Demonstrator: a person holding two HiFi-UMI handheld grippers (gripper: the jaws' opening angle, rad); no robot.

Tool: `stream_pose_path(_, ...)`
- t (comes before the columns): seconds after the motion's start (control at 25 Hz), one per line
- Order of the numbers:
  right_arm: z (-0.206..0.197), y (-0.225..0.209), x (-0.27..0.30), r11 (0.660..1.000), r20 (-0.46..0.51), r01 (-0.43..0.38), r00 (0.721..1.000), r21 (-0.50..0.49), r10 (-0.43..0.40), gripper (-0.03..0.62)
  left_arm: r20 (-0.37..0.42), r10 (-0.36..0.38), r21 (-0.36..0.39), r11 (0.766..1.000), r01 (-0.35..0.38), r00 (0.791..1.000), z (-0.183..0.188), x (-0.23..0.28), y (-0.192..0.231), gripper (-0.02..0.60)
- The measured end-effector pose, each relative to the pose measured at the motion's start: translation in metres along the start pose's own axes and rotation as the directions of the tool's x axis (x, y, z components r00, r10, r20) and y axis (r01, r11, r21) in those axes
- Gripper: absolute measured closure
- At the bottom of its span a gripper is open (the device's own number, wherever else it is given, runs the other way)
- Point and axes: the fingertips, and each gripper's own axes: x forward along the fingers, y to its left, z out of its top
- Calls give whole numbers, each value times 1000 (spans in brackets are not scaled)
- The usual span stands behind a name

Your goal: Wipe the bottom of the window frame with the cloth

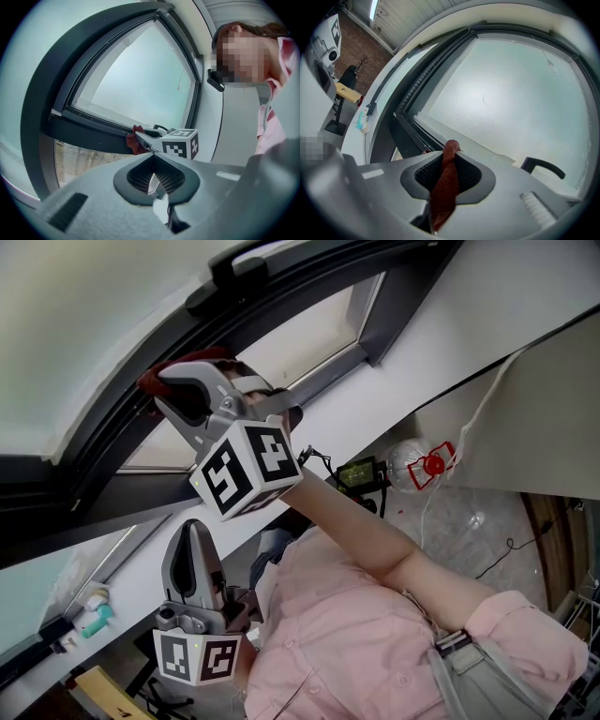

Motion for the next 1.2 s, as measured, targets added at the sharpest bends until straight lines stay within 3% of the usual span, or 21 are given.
stream_pose_path(0.68, 0, 1, -6, 1000, 12, 10, 1000, 3, -10, 520, -11, -1, -2, 1000, 1, 1000, -5, -6, 0, 588)
stream_pose_path(1.2, -8, -18, -13, 1000, -19, 17, 1000, 16, -17, 520, 23, 24, -33, 999, -23, 999, -7, -11, 7, 588)
